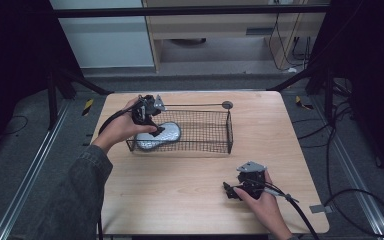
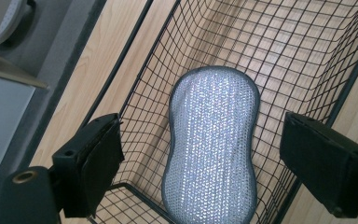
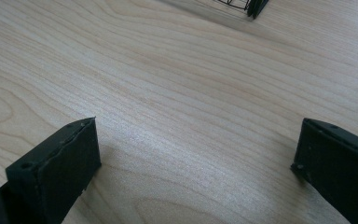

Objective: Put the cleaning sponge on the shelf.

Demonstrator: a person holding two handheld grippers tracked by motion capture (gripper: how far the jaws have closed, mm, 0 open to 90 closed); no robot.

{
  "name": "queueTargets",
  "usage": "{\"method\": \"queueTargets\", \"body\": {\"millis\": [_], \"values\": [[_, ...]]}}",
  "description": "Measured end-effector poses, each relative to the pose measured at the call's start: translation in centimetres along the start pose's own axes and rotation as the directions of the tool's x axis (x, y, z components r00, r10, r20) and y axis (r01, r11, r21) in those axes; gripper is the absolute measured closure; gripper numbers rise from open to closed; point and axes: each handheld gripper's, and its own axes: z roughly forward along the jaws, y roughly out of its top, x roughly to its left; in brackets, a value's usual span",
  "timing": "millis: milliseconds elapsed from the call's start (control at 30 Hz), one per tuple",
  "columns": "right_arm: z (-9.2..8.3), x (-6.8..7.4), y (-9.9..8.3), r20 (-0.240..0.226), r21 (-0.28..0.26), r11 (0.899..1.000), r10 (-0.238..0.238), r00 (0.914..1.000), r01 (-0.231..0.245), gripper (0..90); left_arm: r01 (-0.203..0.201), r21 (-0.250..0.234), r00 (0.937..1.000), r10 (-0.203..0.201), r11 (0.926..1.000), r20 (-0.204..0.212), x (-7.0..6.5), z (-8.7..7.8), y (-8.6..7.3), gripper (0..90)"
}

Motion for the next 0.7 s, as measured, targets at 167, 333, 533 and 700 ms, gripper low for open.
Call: {"method": "queueTargets", "body": {"millis": [167,333,533,700], "values": [[0.0,0.0,0.0,0.001,0.000,1.000,0.001,1.0000,-0.001,0.4,0.057,-0.020,0.9984,-0.057,0.9982,-0.005,-0.6,-0.3,-0.3,11.6],[0.0,0.0,0.0,0.000,-0.001,1.000,-0.001,1.0000,0.001,0.4,0.097,-0.055,0.9952,-0.098,0.9937,-0.001,-1.3,-0.6,-0.5,10.4],[0.0,0.0,0.0,-0.001,0.000,1.000,0.003,1.0000,-0.003,0.4,0.105,-0.083,0.9944,-0.105,0.9909,0.010,-2.3,-1.0,-0.4,8.6],[0.0,0.0,0.0,-0.001,0.000,1.000,0.003,1.0000,-0.003,0.4,0.113,-0.091,0.9936,-0.113,0.9894,0.002,-3.3,-1.7,-0.6,7.4]]}}
